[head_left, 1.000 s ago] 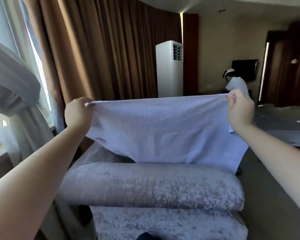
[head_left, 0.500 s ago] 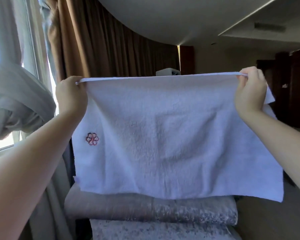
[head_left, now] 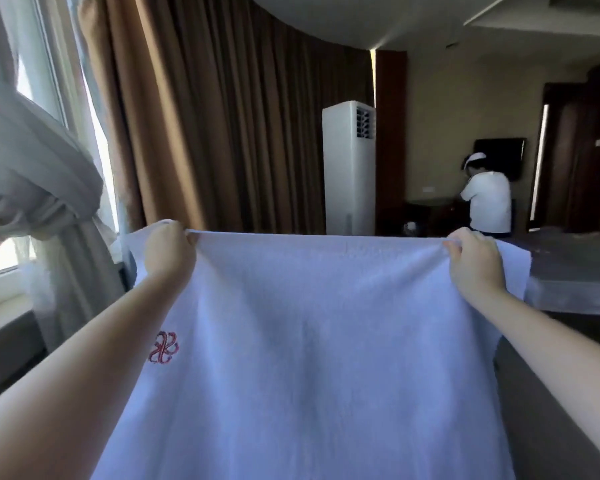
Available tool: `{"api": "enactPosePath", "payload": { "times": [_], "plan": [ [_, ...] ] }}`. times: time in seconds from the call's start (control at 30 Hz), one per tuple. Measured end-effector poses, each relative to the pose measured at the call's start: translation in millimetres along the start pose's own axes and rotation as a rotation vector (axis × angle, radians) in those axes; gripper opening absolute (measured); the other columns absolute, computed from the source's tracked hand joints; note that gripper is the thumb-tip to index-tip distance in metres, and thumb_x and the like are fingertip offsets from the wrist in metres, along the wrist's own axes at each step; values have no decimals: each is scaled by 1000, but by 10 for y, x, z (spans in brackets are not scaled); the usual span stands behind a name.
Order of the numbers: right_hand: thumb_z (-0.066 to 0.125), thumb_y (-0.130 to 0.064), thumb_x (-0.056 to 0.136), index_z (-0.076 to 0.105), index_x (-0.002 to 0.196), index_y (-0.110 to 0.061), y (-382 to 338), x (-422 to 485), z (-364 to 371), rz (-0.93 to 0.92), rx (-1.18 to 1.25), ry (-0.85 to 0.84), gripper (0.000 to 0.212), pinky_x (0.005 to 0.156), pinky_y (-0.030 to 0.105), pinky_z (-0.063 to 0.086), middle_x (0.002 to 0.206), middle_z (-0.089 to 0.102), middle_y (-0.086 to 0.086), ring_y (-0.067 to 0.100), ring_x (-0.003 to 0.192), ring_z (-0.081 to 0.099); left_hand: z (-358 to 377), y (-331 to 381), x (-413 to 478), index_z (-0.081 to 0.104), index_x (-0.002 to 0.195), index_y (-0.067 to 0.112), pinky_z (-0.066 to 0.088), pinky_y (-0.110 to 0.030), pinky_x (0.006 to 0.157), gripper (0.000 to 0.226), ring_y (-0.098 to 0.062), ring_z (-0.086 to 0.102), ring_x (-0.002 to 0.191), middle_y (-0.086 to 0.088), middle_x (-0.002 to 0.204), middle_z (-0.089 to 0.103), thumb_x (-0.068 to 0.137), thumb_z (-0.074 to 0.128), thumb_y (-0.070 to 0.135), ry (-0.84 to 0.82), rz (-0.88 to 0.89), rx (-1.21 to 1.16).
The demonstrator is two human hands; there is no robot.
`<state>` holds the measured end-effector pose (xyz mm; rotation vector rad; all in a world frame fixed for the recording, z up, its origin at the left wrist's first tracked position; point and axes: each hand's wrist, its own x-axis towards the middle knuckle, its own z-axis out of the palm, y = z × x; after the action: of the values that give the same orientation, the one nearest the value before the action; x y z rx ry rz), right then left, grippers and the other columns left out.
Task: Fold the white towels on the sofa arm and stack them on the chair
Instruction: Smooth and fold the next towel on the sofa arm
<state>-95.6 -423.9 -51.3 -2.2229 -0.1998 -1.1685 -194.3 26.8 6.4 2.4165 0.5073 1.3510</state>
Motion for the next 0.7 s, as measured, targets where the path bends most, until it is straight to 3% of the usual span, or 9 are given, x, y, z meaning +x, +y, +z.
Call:
{"api": "enactPosePath", "payload": {
  "times": [0.17, 0.27, 0.37, 0.5, 0.6, 0.7],
  "plan": [
    [47, -7, 97, 61, 90, -4, 249, -205, 666, 95, 1, -194, 16, 80, 42, 39, 90, 55, 14, 34, 97, 45, 636, -360, -144, 59, 88, -8, 36, -38, 69, 16, -41, 56, 95, -26, 97, 59, 91, 50, 5, -195, -72, 113],
    [48, -6, 96, 62, 90, -2, 350, -178, 988, 129, 10, -191, 16, 79, 39, 36, 89, 56, 14, 29, 92, 43, 955, -529, -150, 61, 111, -8, 42, -39, 78, 26, -39, 55, 110, -22, 125, 57, 91, 47, 3, -251, -81, 114],
    [48, -3, 94, 62, 87, -1, 428, -93, 1293, 139, 15, -164, 16, 76, 38, 35, 87, 58, 14, 24, 87, 37, 1215, -632, -151, 50, 134, -4, 41, -41, 95, 41, -34, 45, 128, -16, 145, 43, 94, 42, 1, -332, -94, 70],
    [46, -1, 94, 59, 84, -2, 526, -53, 1682, 151, 6, -192, 16, 70, 36, 32, 82, 55, 10, 28, 85, 41, 1586, -795, -159, 35, 145, 0, 36, -45, 100, 53, -36, 38, 133, -17, 151, 34, 93, 48, 5, -450, -89, 115],
    [46, 0, 93, 56, 80, -4, 651, -108, 1935, 174, -1, -213, 17, 69, 35, 31, 82, 57, 13, 30, 84, 44, 1870, -960, -199, 21, 153, 10, 37, -48, 100, 71, -33, 33, 136, -10, 156, 26, 92, 57, 19, -536, -68, 243],
    [49, 1, 92, 58, 80, -2, 781, -220, 2089, 195, -6, -257, 15, 70, 37, 34, 85, 60, 16, 34, 86, 47, 2074, -1067, -305, 6, 156, 16, 35, -45, 102, 79, -31, 30, 136, -6, 159, 21, 93, 53, 27, -591, -82, 332]
  ]
}}
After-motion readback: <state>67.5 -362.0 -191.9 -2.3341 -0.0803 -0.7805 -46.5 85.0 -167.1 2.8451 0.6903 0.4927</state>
